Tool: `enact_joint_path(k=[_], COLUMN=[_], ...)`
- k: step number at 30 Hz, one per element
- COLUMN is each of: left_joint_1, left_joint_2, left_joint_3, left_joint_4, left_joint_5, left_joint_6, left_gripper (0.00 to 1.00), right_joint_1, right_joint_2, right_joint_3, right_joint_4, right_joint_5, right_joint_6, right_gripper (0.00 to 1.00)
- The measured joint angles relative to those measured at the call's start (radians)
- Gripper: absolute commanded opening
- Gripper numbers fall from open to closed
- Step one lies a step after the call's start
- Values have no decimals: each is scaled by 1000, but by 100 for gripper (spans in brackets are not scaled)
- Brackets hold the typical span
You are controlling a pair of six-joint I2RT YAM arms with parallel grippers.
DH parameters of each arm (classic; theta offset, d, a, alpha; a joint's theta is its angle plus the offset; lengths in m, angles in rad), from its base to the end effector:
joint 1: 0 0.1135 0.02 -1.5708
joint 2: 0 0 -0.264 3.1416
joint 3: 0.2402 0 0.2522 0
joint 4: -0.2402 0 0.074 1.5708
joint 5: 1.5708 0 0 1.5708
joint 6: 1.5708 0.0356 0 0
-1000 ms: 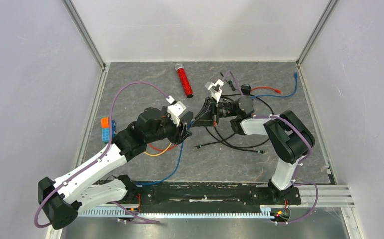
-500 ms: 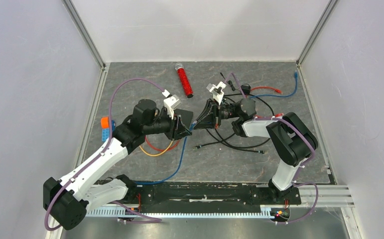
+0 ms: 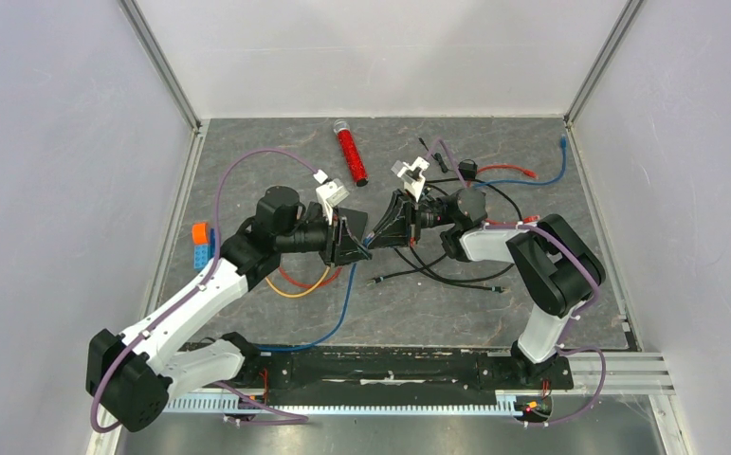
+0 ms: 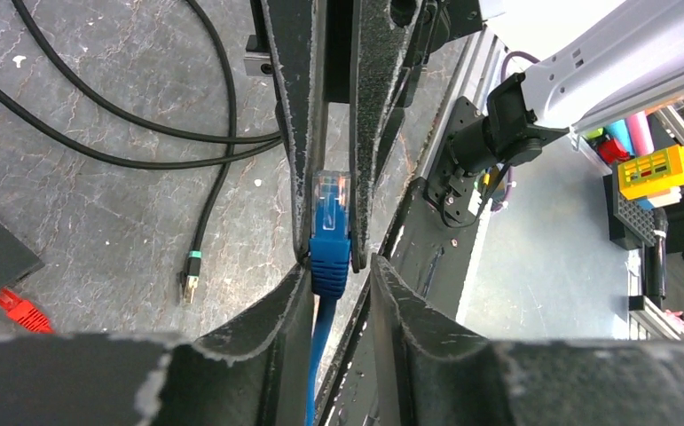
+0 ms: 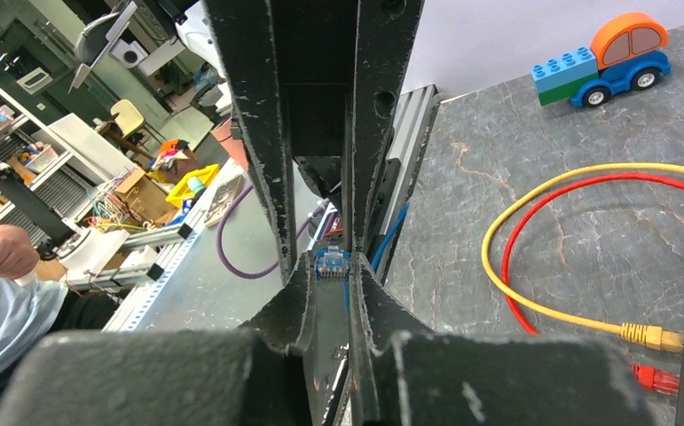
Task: Insert the plug into the switch port
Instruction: Pick up the connector from the center of the board.
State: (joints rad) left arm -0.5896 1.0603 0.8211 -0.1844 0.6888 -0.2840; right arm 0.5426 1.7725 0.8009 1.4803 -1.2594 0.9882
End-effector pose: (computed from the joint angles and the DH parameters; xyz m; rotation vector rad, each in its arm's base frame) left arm 0.1833 -0.1499 0.3024 0.7835 1.9586 -1.2296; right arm 0.2692 0.2019 0.2451 -1.0767 1.3603 1.8563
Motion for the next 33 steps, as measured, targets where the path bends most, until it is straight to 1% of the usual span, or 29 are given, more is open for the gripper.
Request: enact_joint_path(k=[2, 6, 9, 15, 20, 27, 33], left_joint_1=[2, 6, 9, 9, 5, 5, 5], left_joint_2=[0, 5, 8, -2, -43, -75, -75], left_joint_3=[-5, -8, -10, -21, -47, -76, -80], left_joint_4=[7, 6, 13, 23, 38, 37, 5], left_joint_5=[2, 18, 26, 18, -34, -109, -176], left_joint_6=[0, -1, 0, 0, 2, 12, 39], left_gripper=[24, 3, 2, 2, 2, 2, 2], right_joint_1=[0, -3, -3, -3, 5, 9, 6], right_joint_2=[0, 0, -1, -1, 4, 35, 61], right_joint_3=[0, 0, 0, 0, 3, 7, 7], right_joint_4=[0, 3, 3, 4, 4, 7, 8], right_joint_5=[-2, -11, -13, -12, 17, 92, 132], right_joint_6=[2, 15, 18, 42, 72, 144, 184], right_gripper=[0, 3, 7, 20, 29, 32, 32])
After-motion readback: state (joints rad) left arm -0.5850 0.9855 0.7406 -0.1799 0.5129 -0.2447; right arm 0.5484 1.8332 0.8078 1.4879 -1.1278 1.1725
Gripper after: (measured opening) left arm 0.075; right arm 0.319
